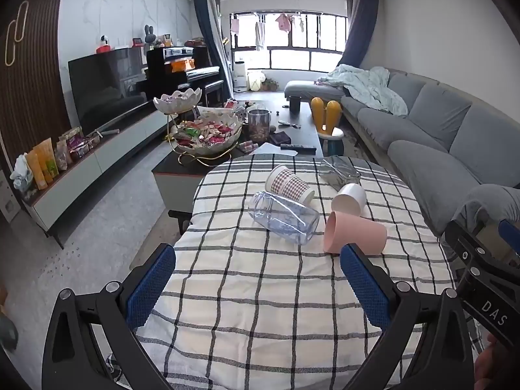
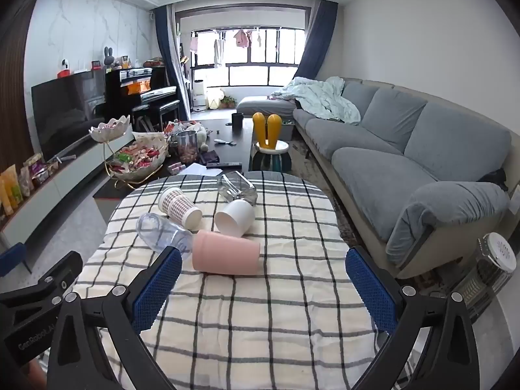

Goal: Flip cup upside down

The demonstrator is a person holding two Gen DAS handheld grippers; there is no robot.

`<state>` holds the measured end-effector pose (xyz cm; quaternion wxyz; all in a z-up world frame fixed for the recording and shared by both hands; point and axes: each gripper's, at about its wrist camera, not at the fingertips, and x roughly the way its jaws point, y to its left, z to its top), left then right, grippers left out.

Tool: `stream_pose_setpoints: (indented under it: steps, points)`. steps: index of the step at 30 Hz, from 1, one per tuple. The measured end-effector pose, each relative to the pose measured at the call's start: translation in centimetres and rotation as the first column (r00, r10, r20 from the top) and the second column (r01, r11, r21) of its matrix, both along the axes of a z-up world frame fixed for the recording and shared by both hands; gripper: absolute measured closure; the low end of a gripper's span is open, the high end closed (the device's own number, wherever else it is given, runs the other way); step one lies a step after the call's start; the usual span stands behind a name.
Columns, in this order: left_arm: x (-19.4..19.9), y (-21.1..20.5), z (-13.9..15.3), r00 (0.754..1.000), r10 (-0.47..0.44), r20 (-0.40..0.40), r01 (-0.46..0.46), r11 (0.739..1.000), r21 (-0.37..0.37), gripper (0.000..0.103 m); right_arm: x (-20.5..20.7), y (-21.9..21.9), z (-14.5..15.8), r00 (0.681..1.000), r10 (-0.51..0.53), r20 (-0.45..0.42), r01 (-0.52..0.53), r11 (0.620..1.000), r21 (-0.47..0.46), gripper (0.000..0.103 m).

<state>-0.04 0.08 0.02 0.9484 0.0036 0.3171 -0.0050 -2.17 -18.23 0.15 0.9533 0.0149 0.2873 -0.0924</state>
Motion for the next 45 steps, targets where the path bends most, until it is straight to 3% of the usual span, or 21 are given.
stream_pose_setpoints:
  steps: [45]
  points:
    - [-0.34, -0.03, -0.27, 1.000, 0.001, 0.003, -0.001, 1.000, 0.016, 0.000, 0.14, 0.32, -0.29, 1.000, 0.000, -0.001, 0.000, 1.000, 0.008, 0.001]
